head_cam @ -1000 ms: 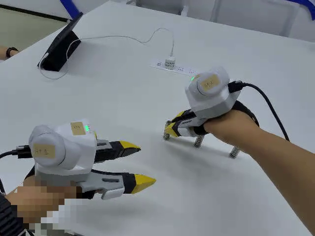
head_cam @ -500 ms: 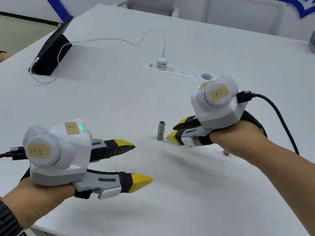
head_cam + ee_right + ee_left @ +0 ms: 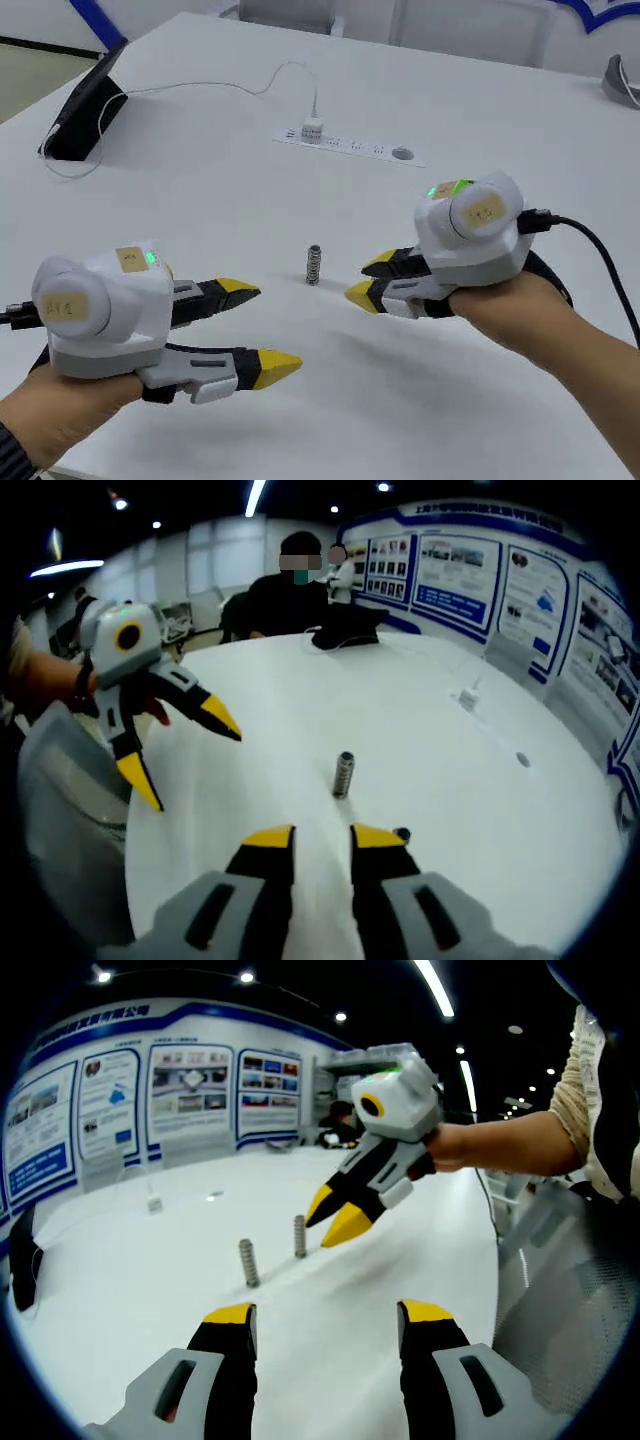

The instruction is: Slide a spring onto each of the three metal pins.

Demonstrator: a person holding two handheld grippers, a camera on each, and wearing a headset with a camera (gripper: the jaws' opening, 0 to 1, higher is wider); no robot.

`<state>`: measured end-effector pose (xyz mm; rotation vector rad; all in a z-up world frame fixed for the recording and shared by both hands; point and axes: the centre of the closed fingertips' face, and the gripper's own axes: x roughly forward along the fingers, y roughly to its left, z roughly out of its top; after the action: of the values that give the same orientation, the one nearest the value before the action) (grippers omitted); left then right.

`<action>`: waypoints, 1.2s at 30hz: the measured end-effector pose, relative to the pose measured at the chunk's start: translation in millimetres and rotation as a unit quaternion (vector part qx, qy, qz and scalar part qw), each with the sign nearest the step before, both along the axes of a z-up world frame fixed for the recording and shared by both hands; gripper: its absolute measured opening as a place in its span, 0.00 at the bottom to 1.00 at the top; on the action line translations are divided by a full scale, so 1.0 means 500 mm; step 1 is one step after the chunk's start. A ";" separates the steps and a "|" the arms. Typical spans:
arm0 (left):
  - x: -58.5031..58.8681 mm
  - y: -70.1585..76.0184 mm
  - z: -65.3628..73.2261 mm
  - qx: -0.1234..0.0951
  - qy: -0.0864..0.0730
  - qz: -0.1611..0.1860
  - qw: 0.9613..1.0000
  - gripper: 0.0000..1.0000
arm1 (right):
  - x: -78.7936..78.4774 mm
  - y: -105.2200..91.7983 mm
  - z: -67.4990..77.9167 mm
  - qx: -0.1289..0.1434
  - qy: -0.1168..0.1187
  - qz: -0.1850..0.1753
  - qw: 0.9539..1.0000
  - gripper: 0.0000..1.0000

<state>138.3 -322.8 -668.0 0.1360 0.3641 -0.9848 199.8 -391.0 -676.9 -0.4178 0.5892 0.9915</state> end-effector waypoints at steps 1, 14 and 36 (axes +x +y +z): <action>0.000 0.000 0.000 0.000 0.000 0.000 1.000 0.58 | -0.003 -0.003 0.001 0.002 0.001 -0.002 1.000 0.23; 0.004 0.002 0.003 -0.001 0.001 0.001 1.000 0.61 | -0.037 -0.082 -0.002 0.014 0.002 -0.042 0.999 0.26; 0.002 -0.007 -0.003 0.000 0.008 -0.004 1.000 0.64 | -0.069 -0.205 -0.004 0.021 -0.005 -0.102 0.995 0.38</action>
<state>139.4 -326.3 -669.6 0.1291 0.3780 -0.9950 165.5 -493.4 -679.0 -0.3186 0.5881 0.8053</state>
